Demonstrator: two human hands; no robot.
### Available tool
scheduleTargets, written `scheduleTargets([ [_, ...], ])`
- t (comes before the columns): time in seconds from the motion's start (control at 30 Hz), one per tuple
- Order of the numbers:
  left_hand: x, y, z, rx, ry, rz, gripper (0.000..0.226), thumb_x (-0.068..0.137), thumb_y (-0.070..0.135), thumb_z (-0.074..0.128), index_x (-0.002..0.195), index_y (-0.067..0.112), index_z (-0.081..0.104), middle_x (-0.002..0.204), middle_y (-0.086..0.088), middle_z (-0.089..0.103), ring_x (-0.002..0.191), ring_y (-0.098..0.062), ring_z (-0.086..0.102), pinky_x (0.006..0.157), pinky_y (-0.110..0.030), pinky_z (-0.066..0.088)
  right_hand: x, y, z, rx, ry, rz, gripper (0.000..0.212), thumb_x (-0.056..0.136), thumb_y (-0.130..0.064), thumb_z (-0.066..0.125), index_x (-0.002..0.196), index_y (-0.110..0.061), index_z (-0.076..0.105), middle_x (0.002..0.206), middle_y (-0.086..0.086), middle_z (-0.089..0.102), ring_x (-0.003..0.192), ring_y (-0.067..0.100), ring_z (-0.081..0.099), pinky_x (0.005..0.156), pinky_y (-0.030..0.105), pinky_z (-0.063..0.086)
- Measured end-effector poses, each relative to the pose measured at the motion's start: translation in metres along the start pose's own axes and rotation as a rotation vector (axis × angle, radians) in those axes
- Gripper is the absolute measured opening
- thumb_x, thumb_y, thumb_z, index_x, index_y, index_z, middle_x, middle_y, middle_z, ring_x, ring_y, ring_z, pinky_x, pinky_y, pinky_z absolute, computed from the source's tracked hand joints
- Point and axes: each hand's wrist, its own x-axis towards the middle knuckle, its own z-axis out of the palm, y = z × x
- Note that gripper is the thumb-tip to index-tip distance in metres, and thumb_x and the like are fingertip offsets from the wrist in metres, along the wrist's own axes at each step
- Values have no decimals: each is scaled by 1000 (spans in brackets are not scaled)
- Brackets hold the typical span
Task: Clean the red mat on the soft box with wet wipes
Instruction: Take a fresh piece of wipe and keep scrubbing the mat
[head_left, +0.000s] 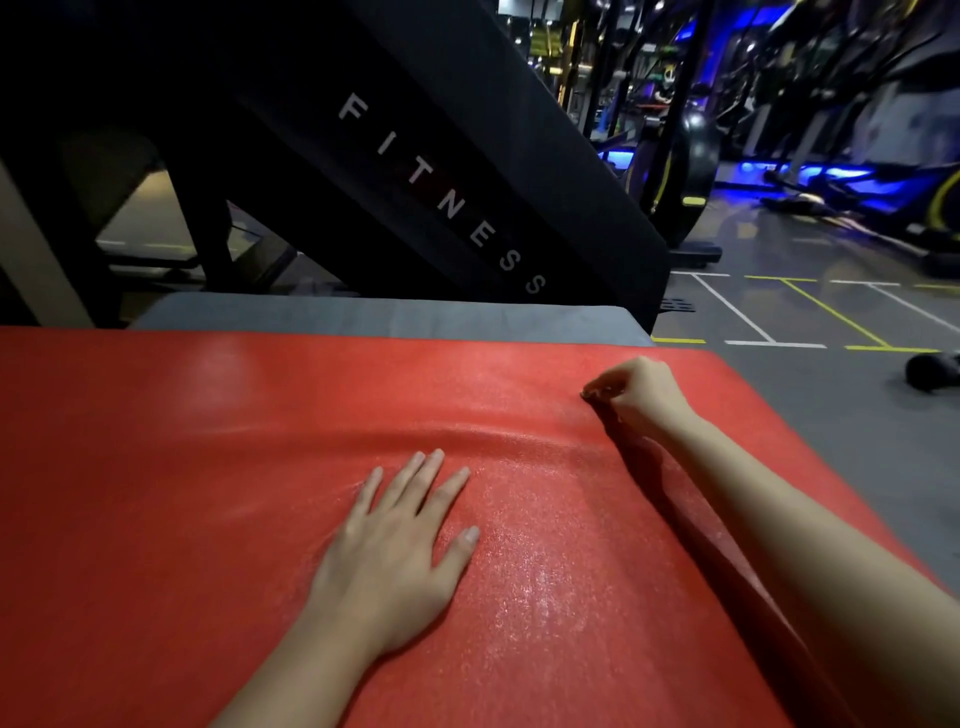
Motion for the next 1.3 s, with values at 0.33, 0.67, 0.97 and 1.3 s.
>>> scheduleTargets([
  [0.33,-1,-1,0,-2,15,1,82,86,75,-9,161,43,1,170,14,-7,154,-2,-15,127,-40,-8,7,-21,17,52,138,111,24,81,1,64,92,-15,80,93,9,76,90,23,70,82,28,54],
  [0.67,2,-3,5,16,6,4,82,86,71,-9,162,41,3,171,11,-4,155,-5,-10,128,-42,-4,-37,-9,-8,-116,51,-85,21,79,-6,69,88,-22,81,87,3,77,82,21,70,72,24,49],
  [0.97,1,-4,4,-11,22,10,84,86,72,-5,162,40,11,171,10,2,156,-6,-5,128,-42,-3,-76,-33,-11,-92,-24,-27,17,82,-9,67,91,-18,79,91,6,76,90,22,70,74,27,50],
  [1.3,3,-5,6,2,23,-13,93,84,74,-6,164,28,10,171,8,9,157,-9,4,128,-42,2,-108,-29,-12,-15,89,-88,8,80,-16,78,86,-20,81,82,1,63,74,18,62,70,29,49],
])
